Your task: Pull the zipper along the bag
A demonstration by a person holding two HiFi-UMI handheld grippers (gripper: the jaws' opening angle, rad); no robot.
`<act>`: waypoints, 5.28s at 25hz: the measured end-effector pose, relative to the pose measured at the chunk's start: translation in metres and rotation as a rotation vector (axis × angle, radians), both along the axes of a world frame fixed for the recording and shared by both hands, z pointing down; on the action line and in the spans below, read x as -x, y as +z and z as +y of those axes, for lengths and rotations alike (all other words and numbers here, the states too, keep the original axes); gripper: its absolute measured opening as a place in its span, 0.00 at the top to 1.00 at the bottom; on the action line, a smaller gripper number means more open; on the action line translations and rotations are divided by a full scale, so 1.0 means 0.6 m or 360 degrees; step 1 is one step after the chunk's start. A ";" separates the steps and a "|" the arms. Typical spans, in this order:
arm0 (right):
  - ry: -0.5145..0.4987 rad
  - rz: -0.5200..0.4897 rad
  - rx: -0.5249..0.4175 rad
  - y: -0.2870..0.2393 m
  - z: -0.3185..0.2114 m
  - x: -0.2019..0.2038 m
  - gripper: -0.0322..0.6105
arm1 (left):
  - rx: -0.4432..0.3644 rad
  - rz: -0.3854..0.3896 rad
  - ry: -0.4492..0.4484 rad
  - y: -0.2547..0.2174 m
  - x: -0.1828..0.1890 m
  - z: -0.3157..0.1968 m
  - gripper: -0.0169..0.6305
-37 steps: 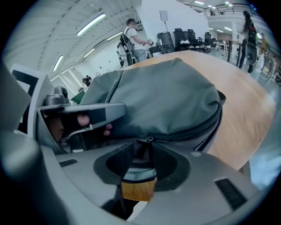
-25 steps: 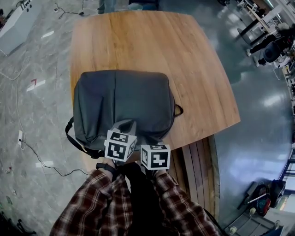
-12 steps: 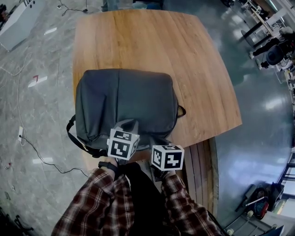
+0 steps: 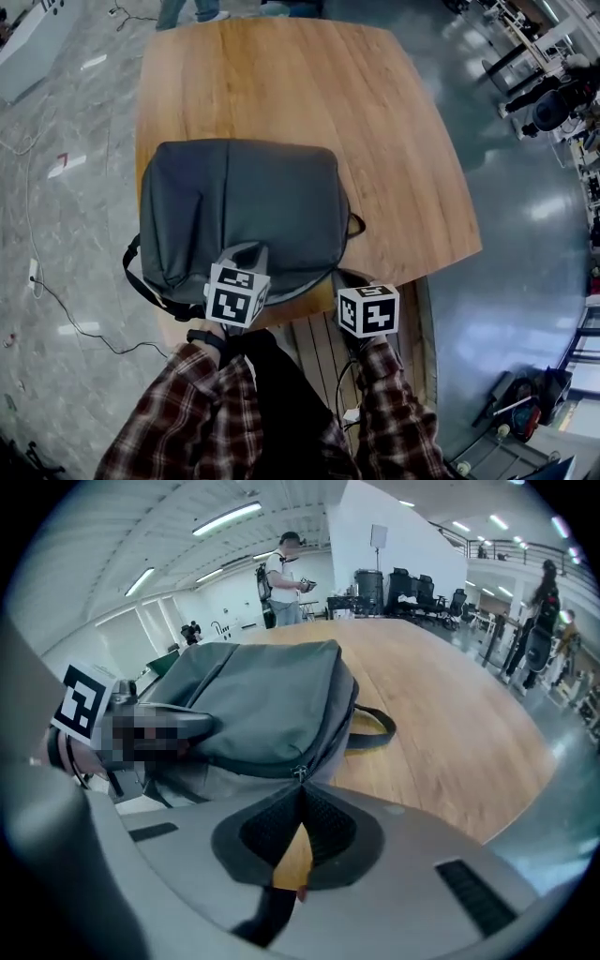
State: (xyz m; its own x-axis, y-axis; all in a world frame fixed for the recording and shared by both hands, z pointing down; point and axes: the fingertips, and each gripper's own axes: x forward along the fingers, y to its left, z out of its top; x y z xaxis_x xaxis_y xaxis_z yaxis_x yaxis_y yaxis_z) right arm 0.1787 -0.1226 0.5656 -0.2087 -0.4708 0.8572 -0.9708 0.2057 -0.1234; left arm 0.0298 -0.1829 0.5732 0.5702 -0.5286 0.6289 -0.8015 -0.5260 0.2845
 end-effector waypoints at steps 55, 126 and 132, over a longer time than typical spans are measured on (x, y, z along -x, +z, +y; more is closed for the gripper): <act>-0.0170 0.0082 -0.0026 0.009 -0.187 -0.037 0.93 | 0.0495 0.0058 -0.0003 0.026 0.121 -0.006 0.96; -0.0271 -0.0267 -0.0815 -0.279 -0.148 0.172 0.92 | -0.0436 0.0128 -0.0210 -0.346 0.069 -0.072 0.96; -0.0345 -0.0293 -0.1230 -0.459 -0.120 0.224 0.93 | -0.0810 0.0214 -0.0350 -0.500 0.094 -0.024 0.96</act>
State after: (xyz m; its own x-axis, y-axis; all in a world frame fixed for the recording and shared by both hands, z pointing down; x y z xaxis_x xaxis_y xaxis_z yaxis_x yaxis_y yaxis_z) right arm 0.0442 -0.1949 0.2902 -0.4682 -0.8473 0.2508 -0.8779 0.4783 -0.0234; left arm -0.0268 -0.1973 0.2734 0.4698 -0.8613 0.1934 -0.8819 -0.4482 0.1461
